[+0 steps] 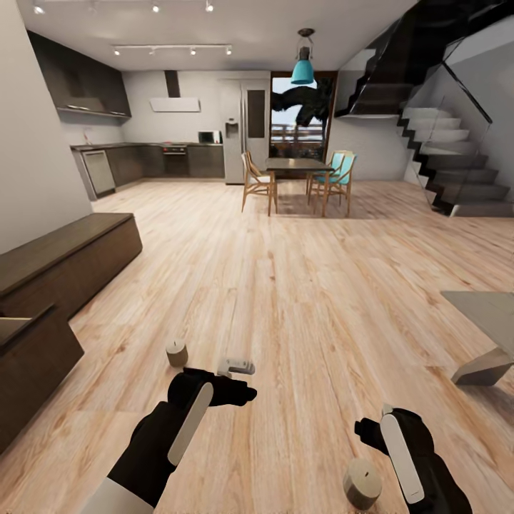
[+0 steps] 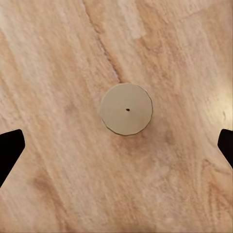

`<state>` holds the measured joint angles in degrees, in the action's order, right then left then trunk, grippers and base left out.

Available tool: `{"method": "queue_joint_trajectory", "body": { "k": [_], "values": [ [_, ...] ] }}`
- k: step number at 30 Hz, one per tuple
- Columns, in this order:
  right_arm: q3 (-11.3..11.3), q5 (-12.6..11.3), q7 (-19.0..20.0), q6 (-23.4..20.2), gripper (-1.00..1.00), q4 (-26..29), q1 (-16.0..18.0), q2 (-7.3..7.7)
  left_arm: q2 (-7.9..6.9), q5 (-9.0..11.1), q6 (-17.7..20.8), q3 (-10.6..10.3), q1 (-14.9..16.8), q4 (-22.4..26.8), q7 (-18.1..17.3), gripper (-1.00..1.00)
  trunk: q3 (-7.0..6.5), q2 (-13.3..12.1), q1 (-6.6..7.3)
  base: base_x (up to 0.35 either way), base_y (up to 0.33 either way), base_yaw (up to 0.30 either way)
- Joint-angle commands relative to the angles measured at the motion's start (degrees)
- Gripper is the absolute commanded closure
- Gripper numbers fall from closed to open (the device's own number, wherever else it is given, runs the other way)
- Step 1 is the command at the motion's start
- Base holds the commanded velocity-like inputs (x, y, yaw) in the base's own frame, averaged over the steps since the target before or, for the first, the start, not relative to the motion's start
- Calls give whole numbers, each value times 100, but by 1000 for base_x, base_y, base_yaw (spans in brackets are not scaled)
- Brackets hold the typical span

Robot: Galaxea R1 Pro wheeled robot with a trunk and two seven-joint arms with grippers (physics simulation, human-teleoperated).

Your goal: Place each of the two pumpkins and all three candles from the living room inside a cabinet in the living room (use any cabinet), then make sure every cabinet is closed, and position the cauldron so it is next to a table in the living room.

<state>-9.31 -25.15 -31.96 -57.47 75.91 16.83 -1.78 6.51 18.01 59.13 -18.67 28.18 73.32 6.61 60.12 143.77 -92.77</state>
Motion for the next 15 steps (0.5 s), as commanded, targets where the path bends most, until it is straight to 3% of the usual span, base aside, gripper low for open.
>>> {"method": "queue_joint_trajectory", "body": {
  "k": [1,8,15],
  "values": [
    [-8,-59,-36,-11,-100,5,4,-3,-1,63,20,-4,3,4,60,-100,29,4,-1,0,0,-120],
    [-2,-56,162,-10,-100,3,4,1,1,63,20,-86,4,1,60,-100,184,14,-19,0,0,-189],
    [80,-46,196,-2,-100,8,-1,-20,1,63,20,-106,3,16,63,-100,339,23,-37,0,0,-42]
  ]
}}
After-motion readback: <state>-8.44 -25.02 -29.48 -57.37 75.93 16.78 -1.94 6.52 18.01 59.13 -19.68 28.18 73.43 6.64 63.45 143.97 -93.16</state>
